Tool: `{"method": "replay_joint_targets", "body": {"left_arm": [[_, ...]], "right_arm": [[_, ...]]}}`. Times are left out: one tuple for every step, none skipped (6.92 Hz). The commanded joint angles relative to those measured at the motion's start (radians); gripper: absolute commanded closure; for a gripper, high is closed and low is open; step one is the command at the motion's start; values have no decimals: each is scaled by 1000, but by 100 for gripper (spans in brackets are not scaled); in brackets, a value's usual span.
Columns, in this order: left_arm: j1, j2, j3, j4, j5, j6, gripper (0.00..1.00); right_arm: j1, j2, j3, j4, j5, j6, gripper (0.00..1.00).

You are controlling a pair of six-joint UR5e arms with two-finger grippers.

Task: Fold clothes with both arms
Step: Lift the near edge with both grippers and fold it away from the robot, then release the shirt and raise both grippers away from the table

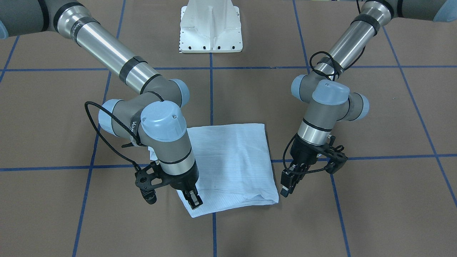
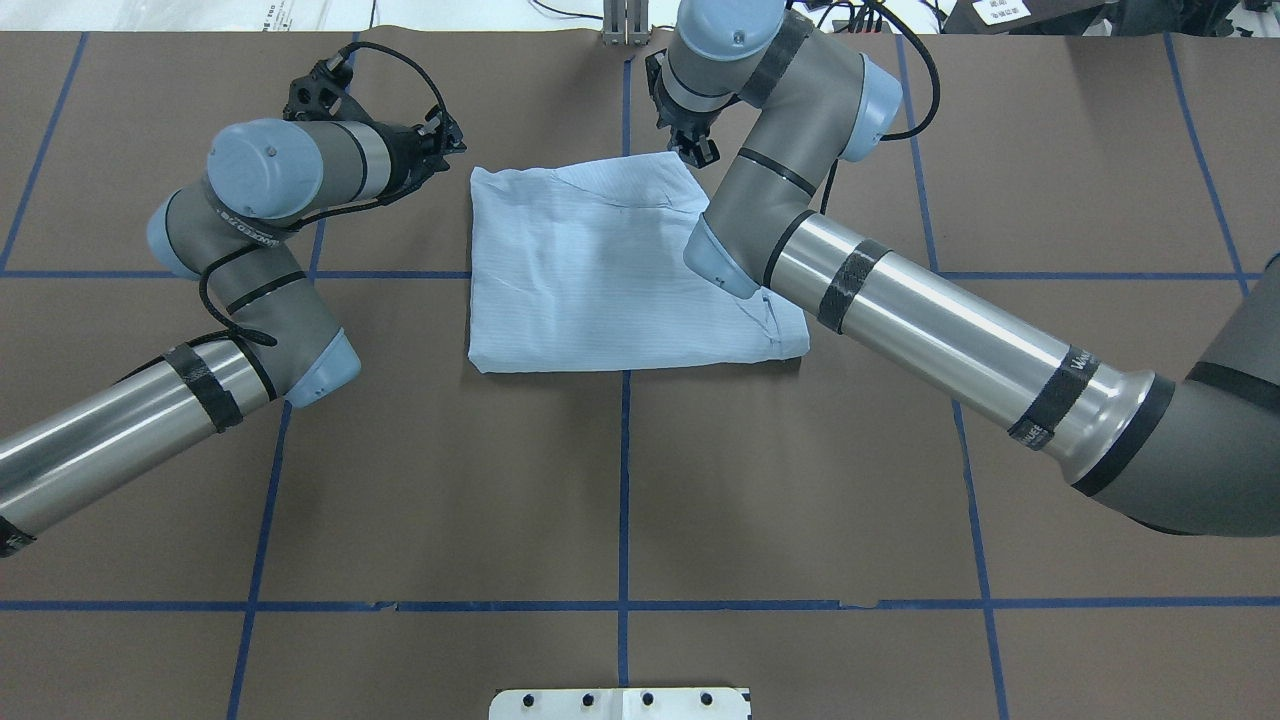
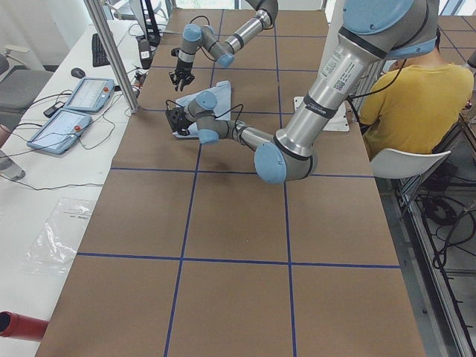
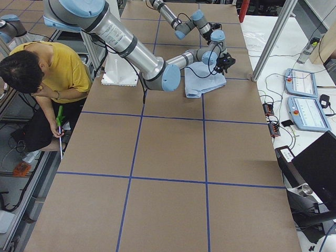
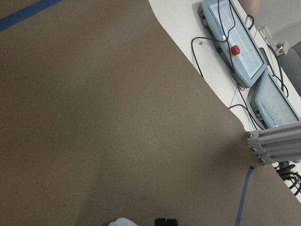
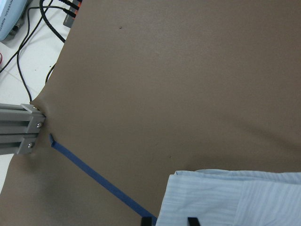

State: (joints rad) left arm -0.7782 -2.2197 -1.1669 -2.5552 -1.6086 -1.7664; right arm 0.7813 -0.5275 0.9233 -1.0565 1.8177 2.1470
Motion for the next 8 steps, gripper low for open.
{"method": "replay_joint_targets", "body": {"left_arm": [[-13,20,3,0,-5,117,25],[-21,58,-2,-26,-10,231,0],[-45,116,-5,-42,-55,410,0],[-144,164,-4,-31,-142,606,0],[-245,237,-5,-39,-289,784,0],[-319,282,-5,-37,-392,991,0],[-414,310,1,-21,-509,1238,0],[-541,327,-2,16,-715,1409,0]], "right_arm": [[22,-49,26,-2,3,-140,0],[65,-154,110,-2,59,-253,0],[140,-280,211,-5,157,-424,0],[238,-380,259,-10,272,-593,0],[312,-450,264,-11,305,-777,0],[364,-520,269,-11,317,-1002,0],[419,-598,287,-13,334,-1224,0],[488,-652,282,-25,385,-1482,0]]}}
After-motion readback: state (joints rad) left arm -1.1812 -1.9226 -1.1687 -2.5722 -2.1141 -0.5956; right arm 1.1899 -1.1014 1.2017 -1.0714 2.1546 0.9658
